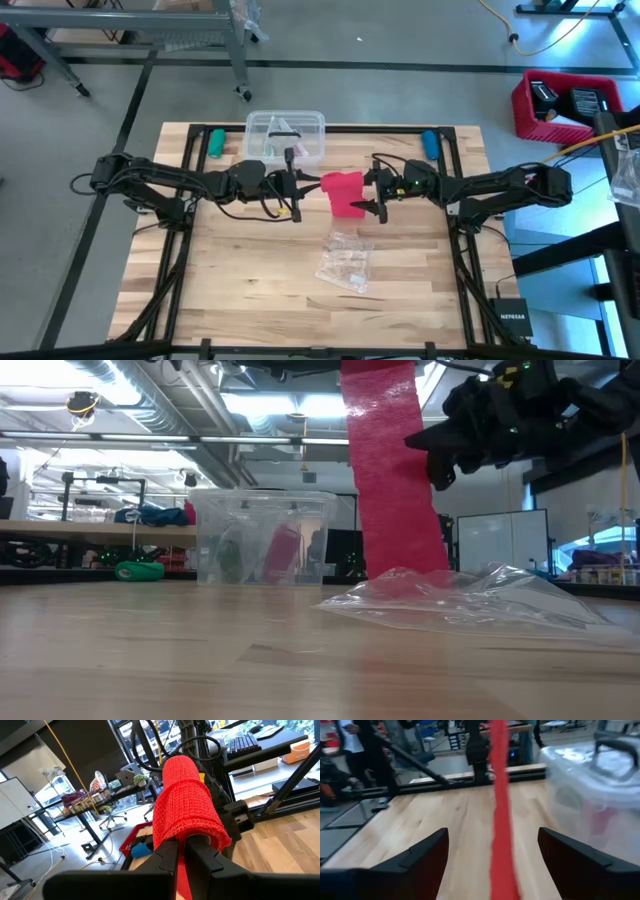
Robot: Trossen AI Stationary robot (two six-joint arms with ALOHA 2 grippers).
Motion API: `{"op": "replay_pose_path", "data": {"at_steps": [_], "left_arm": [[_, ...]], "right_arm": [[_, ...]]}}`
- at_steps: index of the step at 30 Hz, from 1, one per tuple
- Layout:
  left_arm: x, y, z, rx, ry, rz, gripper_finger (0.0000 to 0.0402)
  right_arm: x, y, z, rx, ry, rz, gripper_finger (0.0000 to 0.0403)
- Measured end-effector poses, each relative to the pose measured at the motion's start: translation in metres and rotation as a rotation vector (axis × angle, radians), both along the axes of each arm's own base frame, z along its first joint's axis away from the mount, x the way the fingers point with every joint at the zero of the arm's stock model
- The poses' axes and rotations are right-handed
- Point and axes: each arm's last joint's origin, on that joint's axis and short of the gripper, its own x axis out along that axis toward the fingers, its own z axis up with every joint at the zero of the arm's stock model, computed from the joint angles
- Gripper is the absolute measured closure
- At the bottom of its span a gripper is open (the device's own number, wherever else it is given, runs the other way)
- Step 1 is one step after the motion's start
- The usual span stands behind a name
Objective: Roll bandage
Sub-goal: Roll the red bandage
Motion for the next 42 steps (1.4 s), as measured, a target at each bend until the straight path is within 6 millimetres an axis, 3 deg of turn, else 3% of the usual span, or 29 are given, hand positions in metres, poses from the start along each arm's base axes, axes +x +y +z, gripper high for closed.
{"op": "replay_pose_path", "data": {"at_steps": [5, 13, 21, 30, 36, 42], "left_arm": [[0.0, 0.0, 0.0, -0.004, 0.0, 0.0, 0.0389], [0.0, 0.0, 0.0, -0.004, -0.002, -0.001, 0.0389], [0.0, 0.0, 0.001, -0.004, -0.006, -0.001, 0.0389], [0.0, 0.0, 0.002, 0.001, -0.015, 0.0, 0.0389], [-0.003, 0.002, 0.004, 0.082, -0.002, 0.078, 0.0389], [-0.014, 0.011, 0.022, 0.165, -0.058, 0.211, 0.0389]], "right_arm": [[0.004, -0.001, 0.008, -0.006, -0.023, -0.018, 0.0095], [0.011, 0.009, -0.003, -0.05, 0.016, 0.035, 0.011], [0.016, 0.008, -0.011, -0.119, 0.025, -0.029, 0.0207], [0.02, 0.007, -0.025, -0.146, 0.104, -0.043, 0.0384], [0.019, 0.022, -0.015, -0.164, 0.042, 0.029, 0.0393], [0.011, 0.048, 0.008, -0.159, -0.047, 0.103, 0.0395]]}}
